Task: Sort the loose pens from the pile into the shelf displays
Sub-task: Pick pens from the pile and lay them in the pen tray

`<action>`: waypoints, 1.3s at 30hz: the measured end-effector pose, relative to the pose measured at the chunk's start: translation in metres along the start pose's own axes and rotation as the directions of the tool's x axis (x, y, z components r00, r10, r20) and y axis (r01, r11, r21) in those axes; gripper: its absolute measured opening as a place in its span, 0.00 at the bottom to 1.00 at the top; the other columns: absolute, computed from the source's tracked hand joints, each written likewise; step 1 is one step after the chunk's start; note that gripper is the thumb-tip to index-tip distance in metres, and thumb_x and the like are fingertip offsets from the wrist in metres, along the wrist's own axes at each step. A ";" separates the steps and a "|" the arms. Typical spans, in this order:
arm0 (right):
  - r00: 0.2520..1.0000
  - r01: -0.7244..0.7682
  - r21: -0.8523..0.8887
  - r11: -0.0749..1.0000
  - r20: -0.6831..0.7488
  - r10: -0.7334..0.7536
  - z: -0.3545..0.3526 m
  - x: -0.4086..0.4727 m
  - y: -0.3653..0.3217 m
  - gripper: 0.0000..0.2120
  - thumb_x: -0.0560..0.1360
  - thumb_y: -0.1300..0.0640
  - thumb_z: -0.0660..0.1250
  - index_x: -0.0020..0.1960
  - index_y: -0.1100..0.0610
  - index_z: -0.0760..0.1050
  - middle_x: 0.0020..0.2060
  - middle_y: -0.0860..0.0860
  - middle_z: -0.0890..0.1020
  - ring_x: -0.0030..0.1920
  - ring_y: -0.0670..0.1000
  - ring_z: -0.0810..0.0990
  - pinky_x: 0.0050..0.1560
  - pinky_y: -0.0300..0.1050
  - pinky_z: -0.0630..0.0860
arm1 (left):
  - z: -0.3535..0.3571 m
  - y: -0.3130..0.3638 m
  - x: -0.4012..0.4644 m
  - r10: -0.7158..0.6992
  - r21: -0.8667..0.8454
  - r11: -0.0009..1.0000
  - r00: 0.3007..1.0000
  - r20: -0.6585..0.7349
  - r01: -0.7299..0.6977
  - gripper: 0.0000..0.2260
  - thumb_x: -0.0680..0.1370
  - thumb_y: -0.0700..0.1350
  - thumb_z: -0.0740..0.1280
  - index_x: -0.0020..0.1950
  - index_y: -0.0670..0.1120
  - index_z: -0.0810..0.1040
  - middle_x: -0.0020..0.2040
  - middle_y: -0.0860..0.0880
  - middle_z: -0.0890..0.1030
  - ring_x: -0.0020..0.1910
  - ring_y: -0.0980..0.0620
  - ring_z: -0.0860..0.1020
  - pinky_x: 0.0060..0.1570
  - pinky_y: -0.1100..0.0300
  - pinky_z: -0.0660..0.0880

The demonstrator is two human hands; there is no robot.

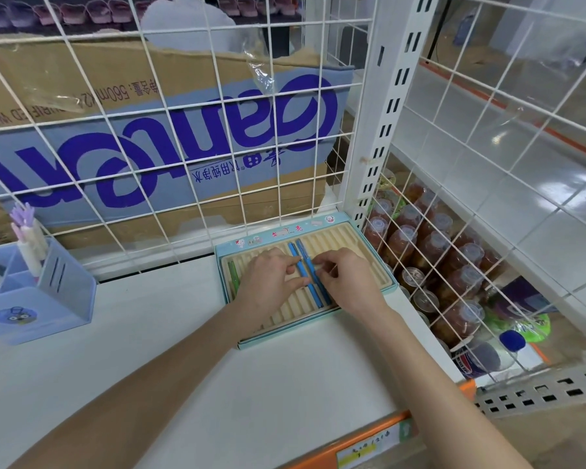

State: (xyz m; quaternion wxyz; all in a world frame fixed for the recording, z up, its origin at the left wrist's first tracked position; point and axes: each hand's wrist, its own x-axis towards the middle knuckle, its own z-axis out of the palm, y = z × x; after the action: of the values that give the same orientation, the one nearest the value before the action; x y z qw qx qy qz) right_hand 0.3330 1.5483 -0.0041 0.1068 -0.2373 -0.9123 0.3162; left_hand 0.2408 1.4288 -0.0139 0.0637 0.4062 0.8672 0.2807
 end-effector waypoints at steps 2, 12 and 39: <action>0.999 0.014 0.003 1.000 -0.030 -0.014 0.003 -0.002 0.000 0.11 0.77 0.61 0.65 0.59 0.58 0.78 0.52 0.56 0.78 0.45 0.48 0.74 0.43 0.29 0.62 | 0.001 -0.001 -0.001 0.012 0.011 1.000 1.000 -0.009 -0.012 0.23 0.73 0.53 0.70 0.64 0.45 0.76 0.49 0.47 0.78 0.49 0.50 0.75 0.53 0.54 0.72; 0.994 0.060 0.019 0.998 -0.090 -0.058 0.013 -0.004 0.004 0.10 0.75 0.60 0.68 0.55 0.61 0.81 0.45 0.57 0.78 0.40 0.46 0.70 0.39 0.30 0.61 | 0.009 -0.009 0.002 0.061 0.105 0.993 0.998 -0.005 -0.060 0.21 0.73 0.54 0.68 0.62 0.45 0.77 0.48 0.46 0.80 0.50 0.48 0.76 0.54 0.53 0.70; 0.972 0.121 -0.005 0.993 -0.203 -0.119 0.023 -0.008 0.009 0.10 0.74 0.61 0.69 0.54 0.61 0.81 0.43 0.57 0.77 0.40 0.55 0.78 0.40 0.42 0.73 | 0.009 -0.033 0.002 0.582 0.213 0.801 0.812 -0.055 -0.560 0.09 0.68 0.39 0.69 0.45 0.40 0.84 0.47 0.43 0.84 0.44 0.46 0.83 0.39 0.52 0.81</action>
State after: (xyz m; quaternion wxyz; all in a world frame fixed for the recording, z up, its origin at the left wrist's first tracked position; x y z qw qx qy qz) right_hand 0.3350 1.5387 -0.0276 0.2192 -0.2125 -0.9081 0.2868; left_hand 0.2204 1.4173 -0.0391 -0.1131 0.6355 0.7290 0.2278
